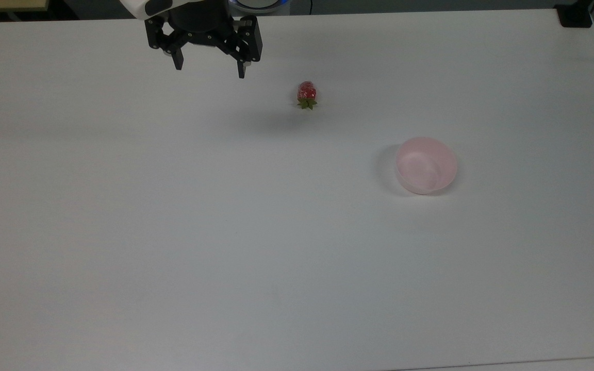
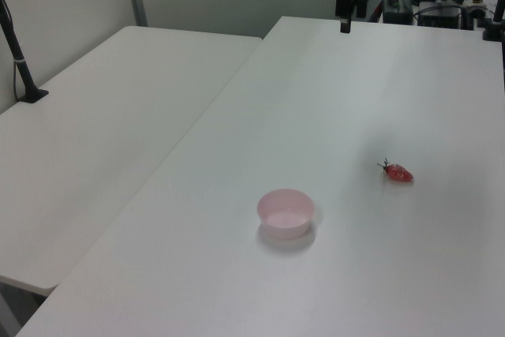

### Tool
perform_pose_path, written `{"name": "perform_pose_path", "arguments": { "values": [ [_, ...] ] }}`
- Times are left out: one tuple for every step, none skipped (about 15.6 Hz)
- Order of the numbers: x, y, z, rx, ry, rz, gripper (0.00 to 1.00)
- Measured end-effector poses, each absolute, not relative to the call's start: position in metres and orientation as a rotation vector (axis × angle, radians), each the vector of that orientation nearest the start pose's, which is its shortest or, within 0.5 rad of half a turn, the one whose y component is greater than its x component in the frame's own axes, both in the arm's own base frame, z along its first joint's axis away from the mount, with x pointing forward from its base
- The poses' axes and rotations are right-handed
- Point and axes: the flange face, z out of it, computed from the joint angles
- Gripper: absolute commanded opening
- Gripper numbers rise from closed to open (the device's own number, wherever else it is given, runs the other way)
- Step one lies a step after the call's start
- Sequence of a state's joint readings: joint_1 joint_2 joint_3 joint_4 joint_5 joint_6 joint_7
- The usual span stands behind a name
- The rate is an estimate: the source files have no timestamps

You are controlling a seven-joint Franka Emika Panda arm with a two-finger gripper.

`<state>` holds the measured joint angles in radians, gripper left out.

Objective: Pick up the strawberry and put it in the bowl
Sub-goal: 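Move the open gripper over the red strawberry and lower it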

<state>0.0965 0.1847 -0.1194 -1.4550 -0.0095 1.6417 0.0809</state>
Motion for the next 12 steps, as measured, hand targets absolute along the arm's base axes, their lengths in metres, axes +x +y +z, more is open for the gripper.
{"name": "perform_pose_path", "arguments": {
  "values": [
    [0.616, -0.007, 0.578, -3.169, 0.135, -0.005, 1.0],
    [0.616, -0.004, 0.577, -3.17, 0.103, -0.002, 1.0],
    [0.616, -0.002, 0.575, -3.171, 0.064, 0.004, 1.0],
    [0.615, 0.001, 0.572, -3.171, 0.013, 0.015, 1.0],
    [0.615, 0.004, 0.567, -3.171, -0.038, 0.034, 1.0],
    [0.614, 0.008, 0.559, -3.169, -0.078, 0.059, 1.0],
    [0.613, 0.014, 0.549, -3.167, -0.118, 0.093, 1.0],
    [0.612, 0.023, 0.536, -3.164, -0.155, 0.132, 1.0],
    [0.612, 0.036, 0.521, -3.161, -0.194, 0.177, 1.0],
    [0.612, 0.05, 0.501, -3.16, -0.234, 0.211, 1.0],
    [0.61, 0.065, 0.48, -3.164, -0.277, 0.23, 1.0],
    [0.605, 0.079, 0.458, -3.17, -0.328, 0.248, 1.0]
  ]
}}
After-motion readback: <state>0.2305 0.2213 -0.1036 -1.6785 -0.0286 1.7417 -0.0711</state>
